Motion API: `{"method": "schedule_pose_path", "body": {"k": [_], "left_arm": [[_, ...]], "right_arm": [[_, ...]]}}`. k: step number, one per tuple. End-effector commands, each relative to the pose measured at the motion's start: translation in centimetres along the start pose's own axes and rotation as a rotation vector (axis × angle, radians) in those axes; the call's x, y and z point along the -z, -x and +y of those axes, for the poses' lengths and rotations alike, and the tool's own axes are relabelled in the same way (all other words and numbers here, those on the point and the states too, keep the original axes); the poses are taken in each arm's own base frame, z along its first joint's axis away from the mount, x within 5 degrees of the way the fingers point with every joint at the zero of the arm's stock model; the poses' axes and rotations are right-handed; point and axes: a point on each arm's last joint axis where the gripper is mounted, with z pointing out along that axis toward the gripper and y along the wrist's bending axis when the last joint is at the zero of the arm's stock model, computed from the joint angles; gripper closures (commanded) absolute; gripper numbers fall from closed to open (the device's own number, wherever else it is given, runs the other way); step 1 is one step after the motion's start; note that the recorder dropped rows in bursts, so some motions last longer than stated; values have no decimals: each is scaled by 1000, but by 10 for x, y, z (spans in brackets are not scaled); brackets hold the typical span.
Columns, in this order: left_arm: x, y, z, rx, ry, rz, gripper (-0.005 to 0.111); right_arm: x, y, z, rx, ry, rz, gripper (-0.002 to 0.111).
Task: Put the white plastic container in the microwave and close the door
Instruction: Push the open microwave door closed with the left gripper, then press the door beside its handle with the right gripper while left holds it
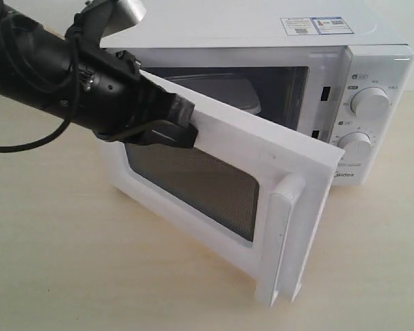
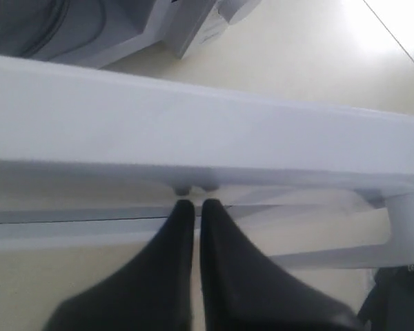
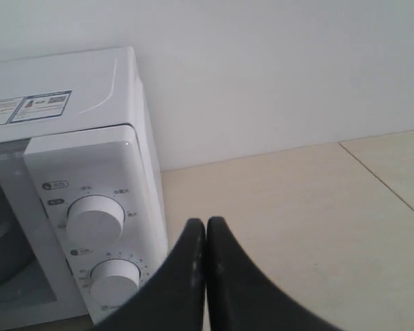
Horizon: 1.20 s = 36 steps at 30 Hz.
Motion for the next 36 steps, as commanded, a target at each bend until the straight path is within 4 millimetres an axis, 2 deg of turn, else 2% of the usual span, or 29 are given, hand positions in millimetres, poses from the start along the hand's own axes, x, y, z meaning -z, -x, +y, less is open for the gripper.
{"method": "schedule_pose_path", "body": {"k": [1, 5, 10, 12, 15, 24, 31, 36], "left_arm": [[-16, 6, 6, -21, 17, -7, 102], [-26, 11, 11, -6, 28, -18, 102], [-25, 23, 14, -11, 64, -103, 102], [-25, 27, 14, -15, 69, -122, 102], [-31, 29, 18, -34, 88, -134, 102], [-32, 31, 20, -61, 110, -160, 102], [-31, 34, 21, -82, 126, -184, 102], [-31, 34, 21, -93, 129, -186, 102]], "right_arm": [[1, 2, 2, -6, 29, -8, 109], [1, 2, 2, -6, 29, -8, 109], [1, 2, 6, -6, 81, -1, 109], [2, 1, 14, -4, 168, 9, 109], [9, 0, 36, 77, 416, 6, 109], [15, -9, 60, 119, 654, 67, 109], [6, -28, 81, 177, 745, 192, 109], [-2, -40, 89, 213, 744, 263, 109]]}}
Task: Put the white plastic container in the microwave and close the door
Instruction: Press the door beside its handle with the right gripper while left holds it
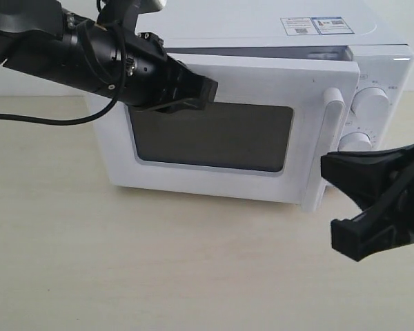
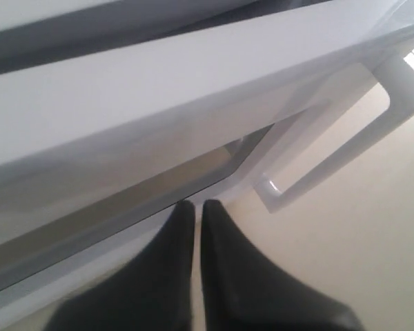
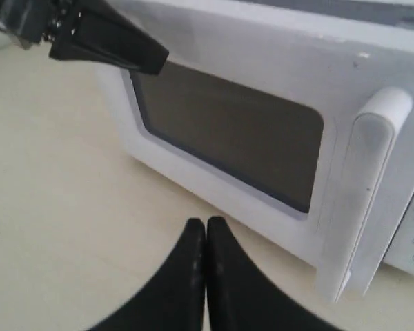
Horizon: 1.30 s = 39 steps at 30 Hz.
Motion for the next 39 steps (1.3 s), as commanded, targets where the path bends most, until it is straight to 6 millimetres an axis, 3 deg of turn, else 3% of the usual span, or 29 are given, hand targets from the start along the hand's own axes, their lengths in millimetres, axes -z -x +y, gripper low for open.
{"method": "schedule_pose_path", "body": {"k": [1, 11, 21, 33, 39], "left_arm": [[0, 4, -2, -23, 3, -21, 102], [0, 7, 1, -24, 29, -60, 102], [-22, -5, 8, -11, 36, 3, 102], [-19, 2, 12, -26, 80, -67, 102], [-18, -3, 7, -37, 34, 0, 102]], "right_arm": [[-10, -5, 1, 11, 1, 50, 109], [-10, -1, -7, 24, -86, 16, 109], [-9, 15, -7, -53, -80, -173, 109], [-50, 5, -7, -66, -113, -188, 109], [-50, 12, -9, -66, -127, -278, 109]]}}
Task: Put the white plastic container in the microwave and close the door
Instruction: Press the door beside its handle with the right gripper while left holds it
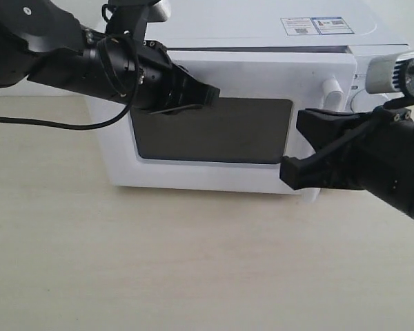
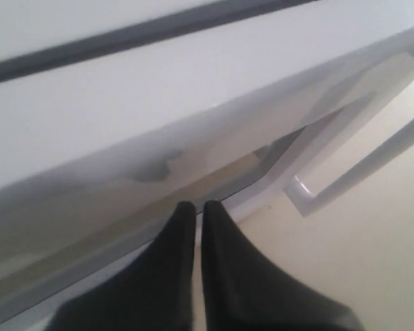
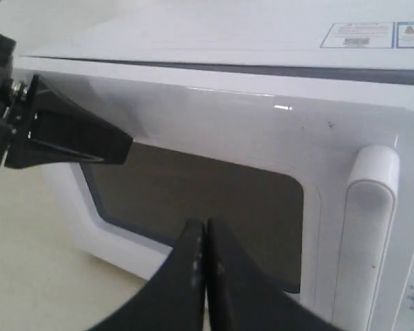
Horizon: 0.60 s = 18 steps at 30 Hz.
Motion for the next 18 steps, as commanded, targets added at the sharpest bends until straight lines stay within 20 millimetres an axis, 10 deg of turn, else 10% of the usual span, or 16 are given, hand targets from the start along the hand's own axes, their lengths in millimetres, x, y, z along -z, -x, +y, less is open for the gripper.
{"method": "schedule_pose_path", "body": {"k": [1, 18], "left_arm": [[4, -1, -5, -25, -38, 36, 102], [3, 1, -2, -88, -8, 21, 102]], "right_arm": [[-1, 10, -2, -2, -18, -104, 109], [-40, -4, 1, 40, -91, -112, 109]]}}
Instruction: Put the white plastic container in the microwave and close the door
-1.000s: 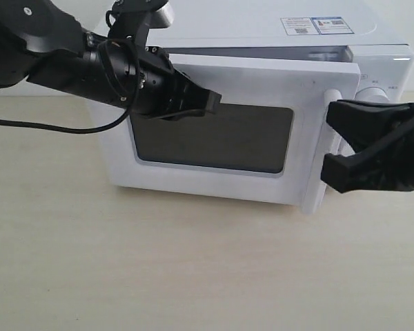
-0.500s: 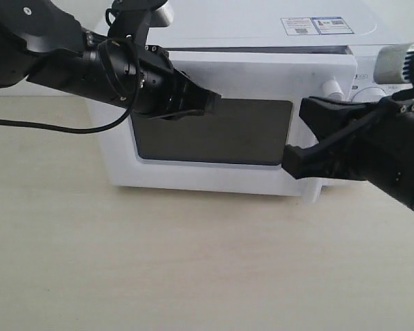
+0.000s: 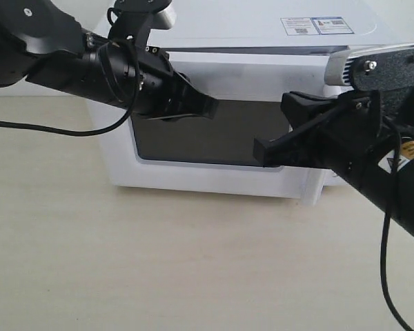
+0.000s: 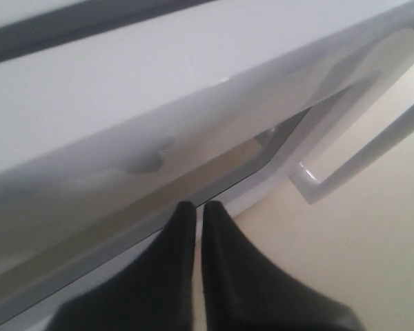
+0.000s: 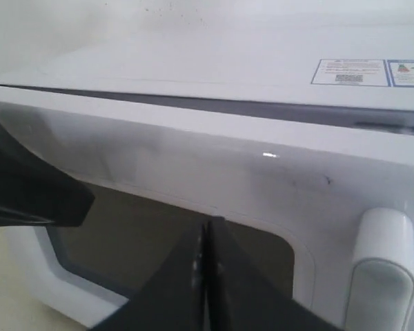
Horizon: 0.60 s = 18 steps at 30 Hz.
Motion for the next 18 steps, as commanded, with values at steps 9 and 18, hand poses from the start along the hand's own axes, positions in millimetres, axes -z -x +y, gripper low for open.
{"method": "schedule_pose_path", "body": {"k": [9, 18], "left_arm": [[6, 4, -2, -35, 6, -17, 102], [49, 5, -12, -47, 6, -94, 102]], "right_arm": [[-3, 9, 2, 35, -106, -49, 109], [-14, 11, 3, 47, -148, 3, 109]]}}
